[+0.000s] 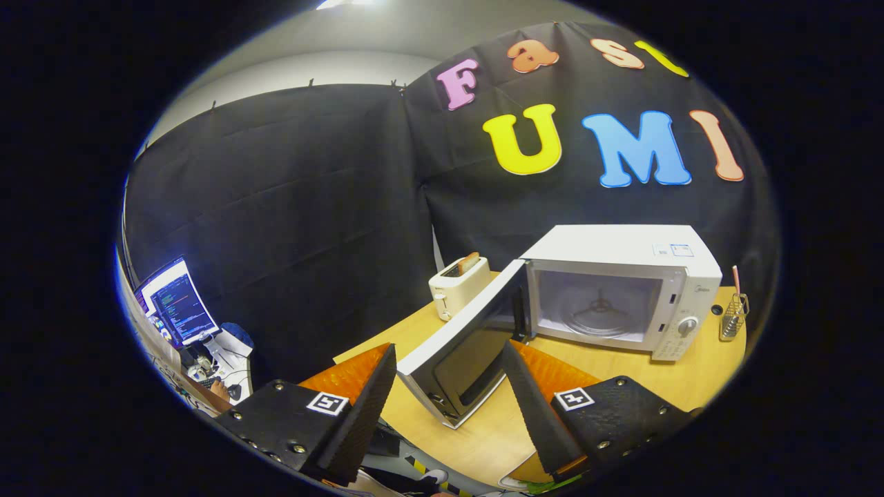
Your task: Open the microwave, put the food inside, and close the microwave door.
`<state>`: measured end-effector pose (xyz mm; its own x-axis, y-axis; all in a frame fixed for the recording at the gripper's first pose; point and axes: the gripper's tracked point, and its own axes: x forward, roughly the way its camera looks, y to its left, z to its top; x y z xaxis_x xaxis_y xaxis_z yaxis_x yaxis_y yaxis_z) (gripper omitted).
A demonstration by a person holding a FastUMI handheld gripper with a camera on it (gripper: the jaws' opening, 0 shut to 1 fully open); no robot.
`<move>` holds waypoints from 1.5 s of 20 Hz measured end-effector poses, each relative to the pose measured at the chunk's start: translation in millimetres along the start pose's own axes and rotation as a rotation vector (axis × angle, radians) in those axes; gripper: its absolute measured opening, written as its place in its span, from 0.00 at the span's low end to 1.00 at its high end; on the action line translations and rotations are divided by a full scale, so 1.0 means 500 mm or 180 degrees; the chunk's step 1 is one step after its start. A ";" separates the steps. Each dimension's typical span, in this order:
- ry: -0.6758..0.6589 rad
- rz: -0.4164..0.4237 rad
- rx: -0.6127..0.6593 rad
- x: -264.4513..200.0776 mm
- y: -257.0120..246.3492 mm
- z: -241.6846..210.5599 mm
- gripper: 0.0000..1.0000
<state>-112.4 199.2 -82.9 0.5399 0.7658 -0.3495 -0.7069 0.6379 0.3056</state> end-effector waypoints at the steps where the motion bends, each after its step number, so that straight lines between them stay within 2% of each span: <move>1: 0.0027 -0.0058 0.0062 -0.009 -0.026 -0.008 0.93; 8: 0.0228 -0.0406 0.0557 -0.060 -0.192 -0.082 0.93; 14: 0.0588 -0.0616 0.0897 -0.088 -0.291 -0.196 0.93; 22: 0.1117 -0.0770 0.1192 -0.107 -0.345 -0.341 0.93; 28: 0.1500 -0.0804 0.1411 -0.113 -0.337 -0.419 0.93; 30: 0.1599 -0.0795 0.1469 -0.113 -0.328 -0.433 0.89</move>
<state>-125.9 33.5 -304.7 0.3065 0.5334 -0.7884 -0.2654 0.8433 0.4673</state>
